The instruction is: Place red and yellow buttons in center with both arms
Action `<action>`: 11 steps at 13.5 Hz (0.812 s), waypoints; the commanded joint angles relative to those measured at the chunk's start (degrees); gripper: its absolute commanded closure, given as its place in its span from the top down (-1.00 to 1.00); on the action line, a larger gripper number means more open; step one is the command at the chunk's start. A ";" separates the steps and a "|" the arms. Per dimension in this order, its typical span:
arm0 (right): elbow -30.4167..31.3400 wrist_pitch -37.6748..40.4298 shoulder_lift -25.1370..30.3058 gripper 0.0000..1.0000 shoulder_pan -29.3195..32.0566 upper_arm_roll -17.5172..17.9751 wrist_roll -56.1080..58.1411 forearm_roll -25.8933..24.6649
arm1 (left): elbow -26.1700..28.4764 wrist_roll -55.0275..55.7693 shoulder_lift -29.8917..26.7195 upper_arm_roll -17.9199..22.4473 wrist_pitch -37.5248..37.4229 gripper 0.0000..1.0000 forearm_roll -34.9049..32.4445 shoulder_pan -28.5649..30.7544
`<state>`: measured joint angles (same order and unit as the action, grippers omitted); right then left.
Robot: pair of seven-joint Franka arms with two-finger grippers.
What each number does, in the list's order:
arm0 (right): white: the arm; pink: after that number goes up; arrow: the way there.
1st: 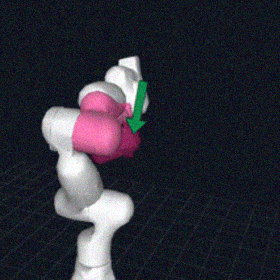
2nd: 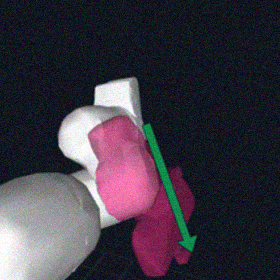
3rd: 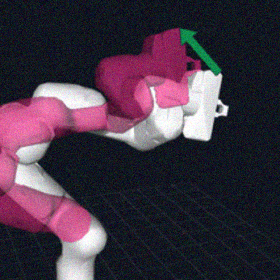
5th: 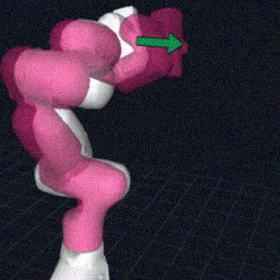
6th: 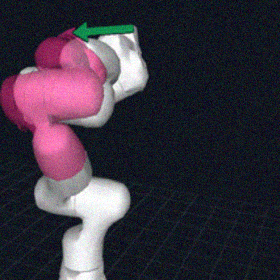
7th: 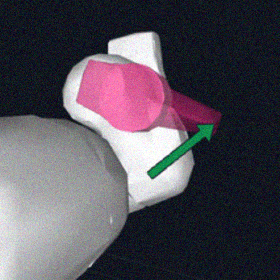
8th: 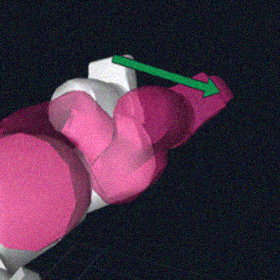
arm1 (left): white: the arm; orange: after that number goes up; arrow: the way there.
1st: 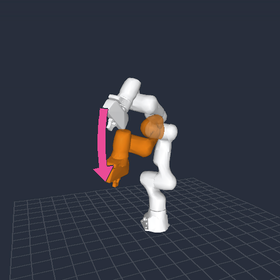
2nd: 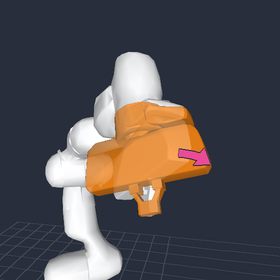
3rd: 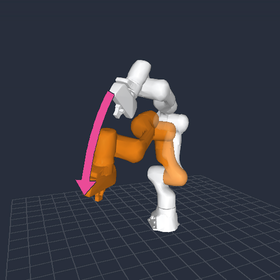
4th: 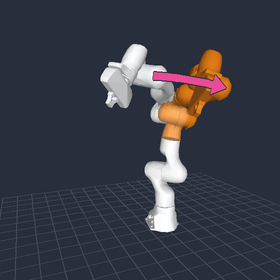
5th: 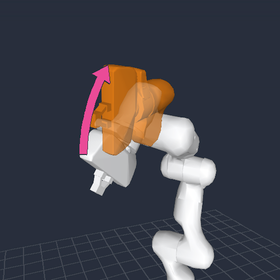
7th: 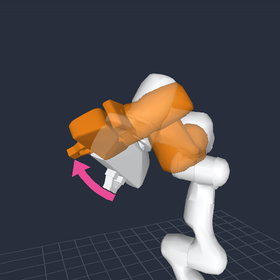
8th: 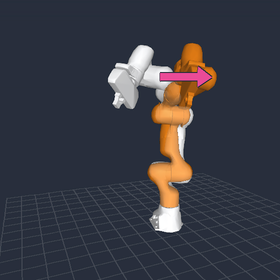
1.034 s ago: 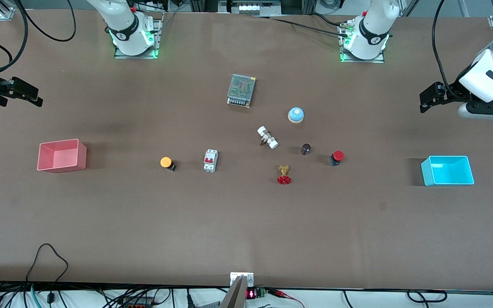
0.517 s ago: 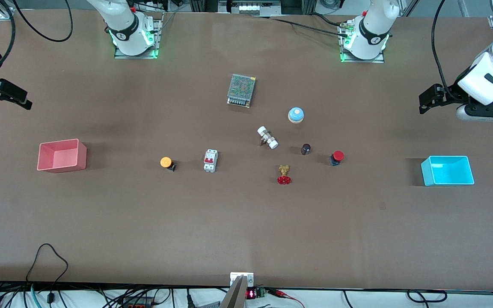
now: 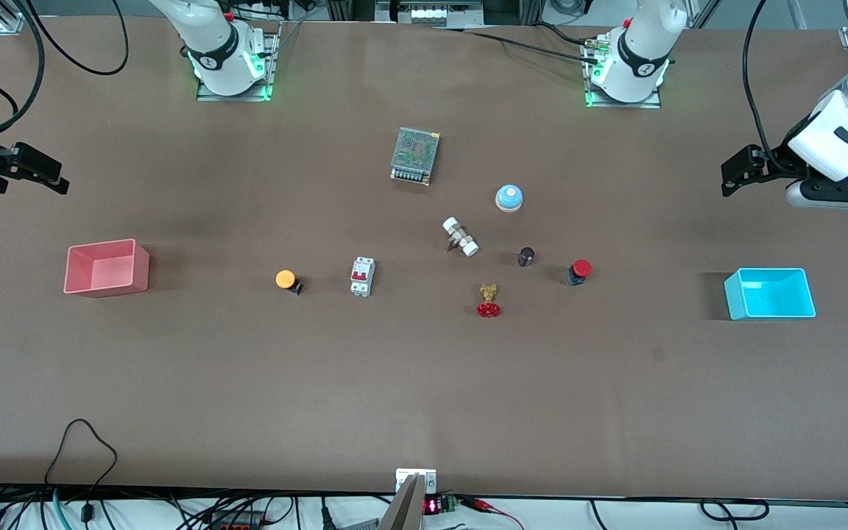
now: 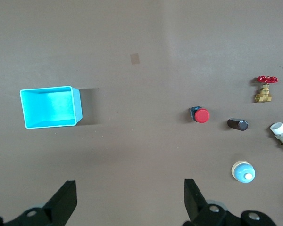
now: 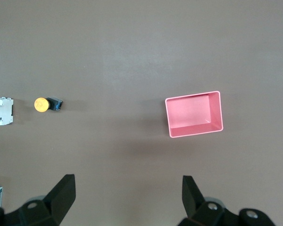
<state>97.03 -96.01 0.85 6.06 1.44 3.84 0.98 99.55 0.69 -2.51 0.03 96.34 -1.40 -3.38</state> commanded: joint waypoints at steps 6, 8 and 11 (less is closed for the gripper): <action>-1.76 0.83 -1.20 1.00 0.97 1.19 -3.75 0.16 | -1.90 -0.16 0.92 -0.20 -1.24 1.00 -0.97 0.12; -1.76 0.83 -1.20 1.00 -0.60 1.11 -3.75 -0.62 | -1.90 -0.16 0.92 -0.12 -1.24 1.00 -0.97 0.12; -1.76 0.91 -1.11 1.00 -0.62 0.84 -3.66 -0.63 | -1.90 -0.16 0.92 -0.12 -1.24 1.00 -0.97 0.04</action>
<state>96.84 -96.01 0.32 5.36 2.24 0.73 0.97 99.50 0.69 -2.50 0.03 96.34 -1.40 -3.37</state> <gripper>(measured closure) 0.000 0.000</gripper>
